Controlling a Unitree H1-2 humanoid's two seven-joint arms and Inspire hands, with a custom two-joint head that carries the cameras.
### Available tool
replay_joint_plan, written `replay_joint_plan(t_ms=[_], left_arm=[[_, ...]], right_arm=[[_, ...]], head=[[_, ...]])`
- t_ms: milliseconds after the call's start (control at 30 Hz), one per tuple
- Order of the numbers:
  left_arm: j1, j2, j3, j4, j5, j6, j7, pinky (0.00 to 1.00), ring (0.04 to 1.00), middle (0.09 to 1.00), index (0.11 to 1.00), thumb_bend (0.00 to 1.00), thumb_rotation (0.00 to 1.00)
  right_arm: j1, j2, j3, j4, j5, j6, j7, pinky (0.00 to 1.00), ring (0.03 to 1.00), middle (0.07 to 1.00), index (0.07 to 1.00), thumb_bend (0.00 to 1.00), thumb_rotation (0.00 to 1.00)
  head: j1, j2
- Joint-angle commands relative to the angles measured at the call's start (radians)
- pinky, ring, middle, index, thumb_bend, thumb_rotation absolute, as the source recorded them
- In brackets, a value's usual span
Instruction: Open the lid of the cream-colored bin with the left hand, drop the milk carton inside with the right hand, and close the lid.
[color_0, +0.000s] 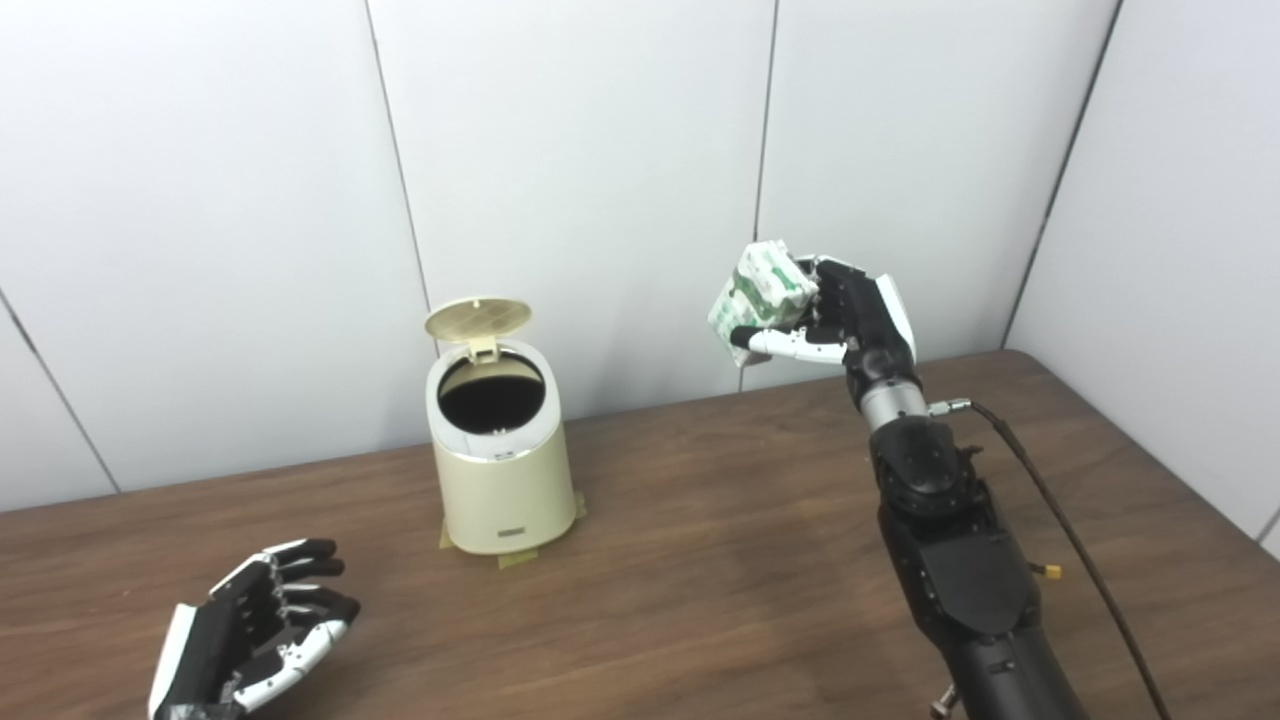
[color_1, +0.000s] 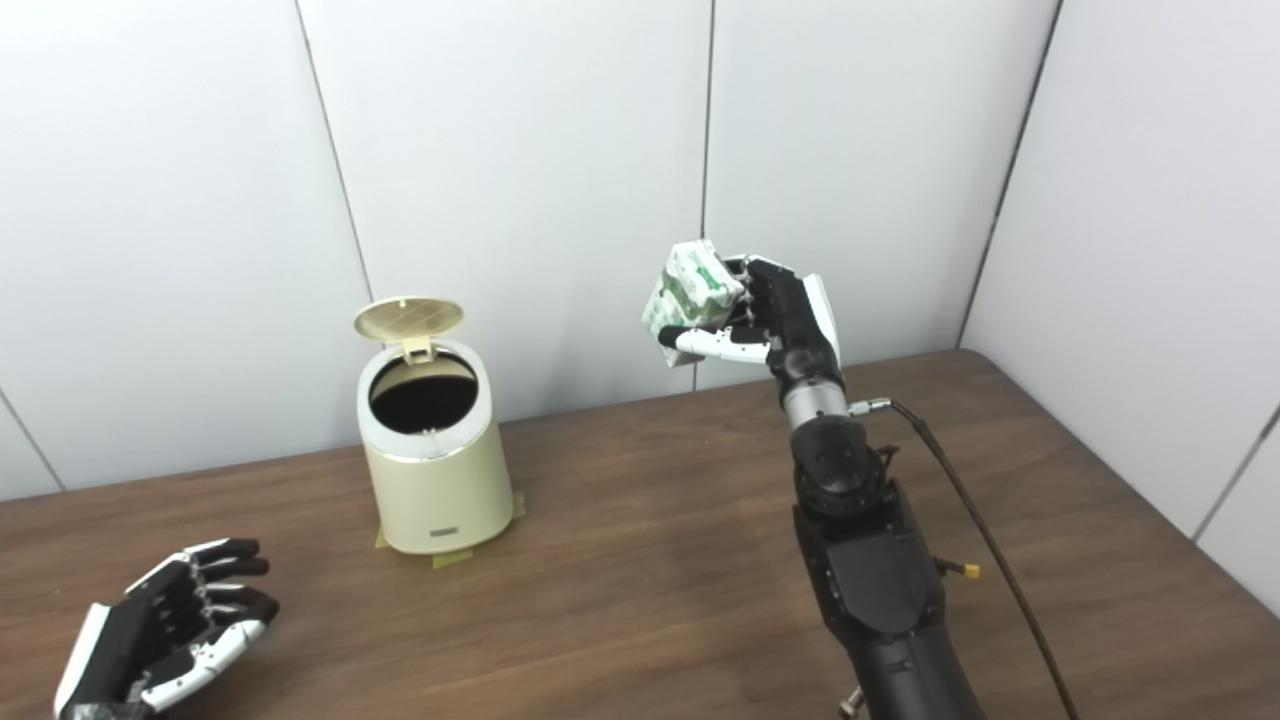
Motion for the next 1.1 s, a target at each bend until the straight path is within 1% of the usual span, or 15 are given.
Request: replay_joint_plan(t_ms=[0,133,233,267,400,633,700,833,933,1067], left_arm=[[-0.039,-0.006,-0.005,-0.004,0.013,-0.027,0.023,0.45,0.557,0.654,0.671,0.55,0.0],[-0.048,-0.019,-0.01,0.017,0.014,-0.045,0.029,0.44,0.541,0.641,0.663,0.57,0.0],[-0.048,-0.036,-0.015,0.002,0.024,-0.012,0.05,0.44,0.547,0.644,0.66,0.58,0.0],[-0.05,-0.04,-0.017,0.006,0.022,-0.016,0.052,0.45,0.549,0.645,0.66,0.58,0.0],[-0.064,-0.05,-0.022,0.049,0.017,-0.072,0.047,0.45,0.548,0.65,0.663,0.57,0.0],[-0.076,-0.074,-0.028,0.07,0.017,-0.083,0.054,0.44,0.534,0.643,0.652,0.58,0.0],[-0.077,-0.08,-0.028,0.071,0.022,-0.082,0.059,0.44,0.537,0.645,0.653,0.58,0.0],[-0.078,-0.092,-0.028,0.069,0.016,-0.077,0.063,0.47,0.55,0.649,0.658,0.58,0.0],[-0.079,-0.098,-0.028,0.071,0.016,-0.085,0.068,0.5,0.572,0.653,0.66,0.58,0.0],[-0.076,-0.104,-0.03,0.059,0.023,-0.073,0.076,0.54,0.591,0.65,0.662,0.59,0.0]], right_arm=[[-0.07,0.005,-0.005,-0.034,0.016,-0.03,-0.001,0.35,0.389,0.496,0.547,0.51,0.0],[-0.079,0.064,0.011,-0.053,0.036,-0.03,0.013,0.34,0.394,0.498,0.542,0.51,0.0],[-0.075,0.098,0.031,-0.082,0.04,-0.019,0.025,0.33,0.395,0.502,0.541,0.51,0.0],[-0.074,0.109,0.041,-0.087,0.043,-0.023,0.036,0.33,0.395,0.502,0.541,0.51,0.0],[-0.075,0.139,0.07,-0.091,0.047,-0.013,0.06,0.33,0.396,0.497,0.532,0.51,0.0],[-0.072,0.17,0.108,-0.095,0.019,-0.009,0.067,0.33,0.395,0.495,0.541,0.51,0.0],[-0.073,0.178,0.122,-0.102,0.008,0.005,0.067,0.33,0.396,0.496,0.541,0.51,0.0],[-0.079,0.191,0.146,-0.104,-0.009,0.022,0.072,0.35,0.4,0.494,0.539,0.51,0.0],[-0.086,0.196,0.157,-0.092,-0.017,0.019,0.077,0.36,0.402,0.491,0.538,0.51,0.0],[-0.098,0.203,0.169,-0.063,-0.032,0.001,0.078,0.35,0.399,0.49,0.547,0.51,0.0]], head=[[0.017,-0.002],[0.042,-0.006],[0.064,-0.014],[0.07,-0.017],[0.101,-0.025],[0.143,-0.032],[0.154,-0.032],[0.173,-0.032],[0.186,-0.03],[0.198,-0.027]])
